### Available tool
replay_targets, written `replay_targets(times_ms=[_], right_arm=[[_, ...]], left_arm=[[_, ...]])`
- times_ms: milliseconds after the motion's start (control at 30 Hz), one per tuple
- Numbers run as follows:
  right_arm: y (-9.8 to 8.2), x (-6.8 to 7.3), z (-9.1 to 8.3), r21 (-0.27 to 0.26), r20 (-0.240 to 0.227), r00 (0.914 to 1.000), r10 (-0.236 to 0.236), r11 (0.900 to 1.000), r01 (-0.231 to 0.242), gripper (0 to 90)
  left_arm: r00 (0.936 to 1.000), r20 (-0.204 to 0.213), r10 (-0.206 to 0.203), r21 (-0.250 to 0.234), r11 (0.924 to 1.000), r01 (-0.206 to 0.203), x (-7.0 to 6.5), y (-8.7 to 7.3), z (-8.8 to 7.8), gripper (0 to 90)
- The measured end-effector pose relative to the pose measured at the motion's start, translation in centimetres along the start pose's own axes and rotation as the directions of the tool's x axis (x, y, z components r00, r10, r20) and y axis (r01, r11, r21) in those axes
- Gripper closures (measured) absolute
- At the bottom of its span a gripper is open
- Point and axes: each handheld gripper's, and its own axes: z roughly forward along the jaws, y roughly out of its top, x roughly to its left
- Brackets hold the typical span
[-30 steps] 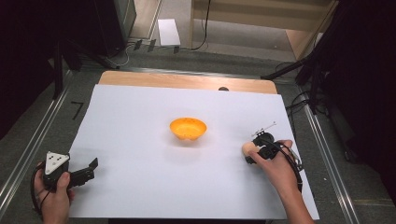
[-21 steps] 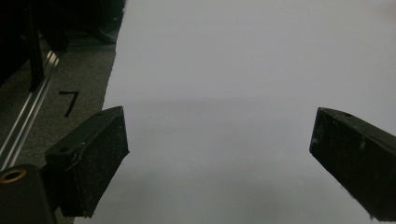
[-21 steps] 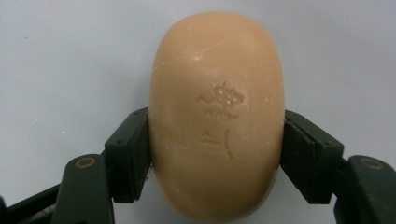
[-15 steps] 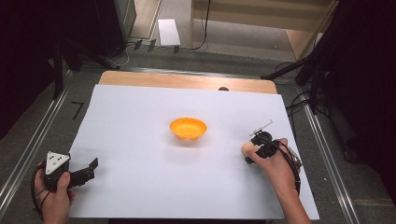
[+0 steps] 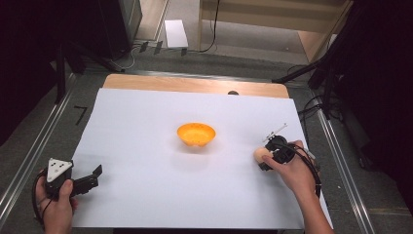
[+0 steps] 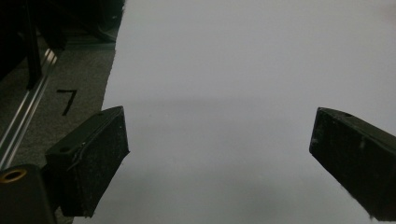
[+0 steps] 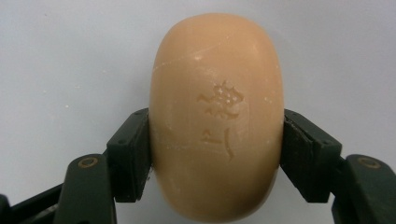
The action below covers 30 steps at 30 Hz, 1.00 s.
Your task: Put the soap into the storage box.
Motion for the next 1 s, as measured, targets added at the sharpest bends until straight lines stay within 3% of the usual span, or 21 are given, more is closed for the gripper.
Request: replay_targets(times_ms=[233, 400, 467, 533, 600, 633, 700, 800, 833, 933, 1000], right_arm=[[0.5, -0.2, -1.0, -0.017, -0.012, 0.9991, -0.04, 0.999, 0.039, 33.2], [1.5, 0.0, -1.6, -0.033, -0.009, 0.9945, -0.105, 0.994, 0.104, 33.2], [2.2, 0.2, -1.8, -0.035, -0.017, 0.9884, -0.151, 0.988, 0.15, 33.2], [2.3, 0.3, -1.9, -0.043, -0.016, 0.9867, -0.162, 0.986, 0.161, 33.2], [2.9, 0.4, -2.0, -0.052, -0.026, 0.9811, -0.192, 0.98, 0.19, 33.2], [3.3, 0.6, -2.2, -0.065, -0.024, 0.9744, -0.223, 0.973, 0.221, 33.2], [3.5, 0.6, -2.2, -0.069, -0.021, 0.9733, -0.228, 0.972, 0.227, 33.2], [4.3, 1.0, -2.3, -0.077, -0.014, 0.9607, -0.277, 0.958, 0.275, 33.2], [4.8, 1.2, -2.4, -0.09, -0.014, 0.9507, -0.31, 0.947, 0.307, 33.2], [5.3, 1.5, -2.5, -0.097, -0.02, 0.9456, -0.325, 0.942, 0.321, 33.2], [5.8, 1.8, -2.6, -0.11, -0.013, 0.9359, -0.352, 0.931, 0.349, 33.2]], left_arm=[[1.0, -0.001, -0.001, 0.001, 1.0, 0.001, 0.0, 0.0, 0.0, 5.0], [1.0, 0.0, 0.0, -0.001, 1.0, 0.0, 0.0, 0.0, 0.0, 5.0], [1.0, 0.001, -0.002, -0.002, 1.0, 0.002, 0.0, 0.0, 0.0, 5.0], [1.0, 0.002, -0.002, 0.001, 1.0, 0.002, 0.0, 0.0, 0.0, 5.0], [1.0, 0.002, 0.001, 0.001, 1.0, -0.001, 0.0, 0.0, 0.0, 5.0], [1.0, 0.002, 0.0, 0.0, 1.0, 0.0, 0.0, 0.0, 0.0, 5.0], [1.0, 0.004, -0.001, 0.0, 1.0, 0.001, 0.0, 0.0, 0.0, 5.0], [1.0, 0.003, -0.002, -0.002, 1.0, 0.002, 0.0, 0.0, 0.0, 5.0], [1.0, 0.003, -0.001, -0.002, 1.0, 0.001, 0.0, 0.0, 0.0, 5.0], [1.0, 0.004, -0.002, -0.003, 1.0, 0.002, 0.0, 0.0, 0.0, 5.0], [1.0, 0.004, -0.001, -0.003, 1.0, 0.001, 0.0, 0.0, 0.0, 5.0]])
